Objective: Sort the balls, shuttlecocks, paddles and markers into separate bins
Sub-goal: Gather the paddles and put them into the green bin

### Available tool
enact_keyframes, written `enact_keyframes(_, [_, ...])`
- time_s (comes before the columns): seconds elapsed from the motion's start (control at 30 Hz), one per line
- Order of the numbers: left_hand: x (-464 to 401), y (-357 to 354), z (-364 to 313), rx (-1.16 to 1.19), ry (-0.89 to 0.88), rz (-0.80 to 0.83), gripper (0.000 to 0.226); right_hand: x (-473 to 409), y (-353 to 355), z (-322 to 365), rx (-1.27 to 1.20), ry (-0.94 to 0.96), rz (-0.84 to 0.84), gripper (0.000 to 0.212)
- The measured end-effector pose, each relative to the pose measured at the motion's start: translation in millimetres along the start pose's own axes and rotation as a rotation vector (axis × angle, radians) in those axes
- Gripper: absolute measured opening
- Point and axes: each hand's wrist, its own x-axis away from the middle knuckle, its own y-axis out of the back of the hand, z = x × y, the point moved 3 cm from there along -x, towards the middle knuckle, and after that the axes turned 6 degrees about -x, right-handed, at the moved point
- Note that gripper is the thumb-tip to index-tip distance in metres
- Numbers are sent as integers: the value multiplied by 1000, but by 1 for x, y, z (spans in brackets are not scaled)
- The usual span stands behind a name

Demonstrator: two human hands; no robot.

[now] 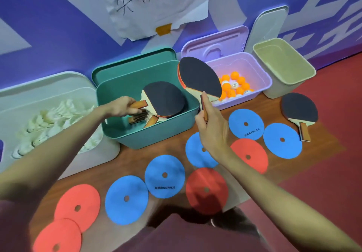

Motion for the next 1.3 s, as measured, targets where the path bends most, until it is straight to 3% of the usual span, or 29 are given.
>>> enact_keyframes(0.1, [-13, -4, 9, -32, -9, 40, 25, -4, -10, 17, 62, 32, 69, 62])
enact_keyframes(0.33, [-23, -8, 31, -120, 84, 66, 40, -13, -42, 59, 162, 38, 170, 53])
enact_keyframes(0.67, [2, 17, 40, -477, 80, -198, 38, -32, -97, 66, 284, -140, 275, 45])
enact_keyframes(0.8, [15, 22, 36, -563, 54, -264, 32, -39, -111, 65, 313, -201, 247, 50])
enact_keyframes(0.9, [26, 21, 34, -677, 30, -345, 29, -40, -128, 68, 356, -230, 337, 54])
enact_keyframes(1.1, [48, 18, 31, -624, 19, -448, 32, -42, -152, 71, 314, -290, 602, 64])
enact_keyframes(1.3, [63, 13, 19, -557, 74, -479, 35, -44, -141, 63, 395, -110, 681, 39])
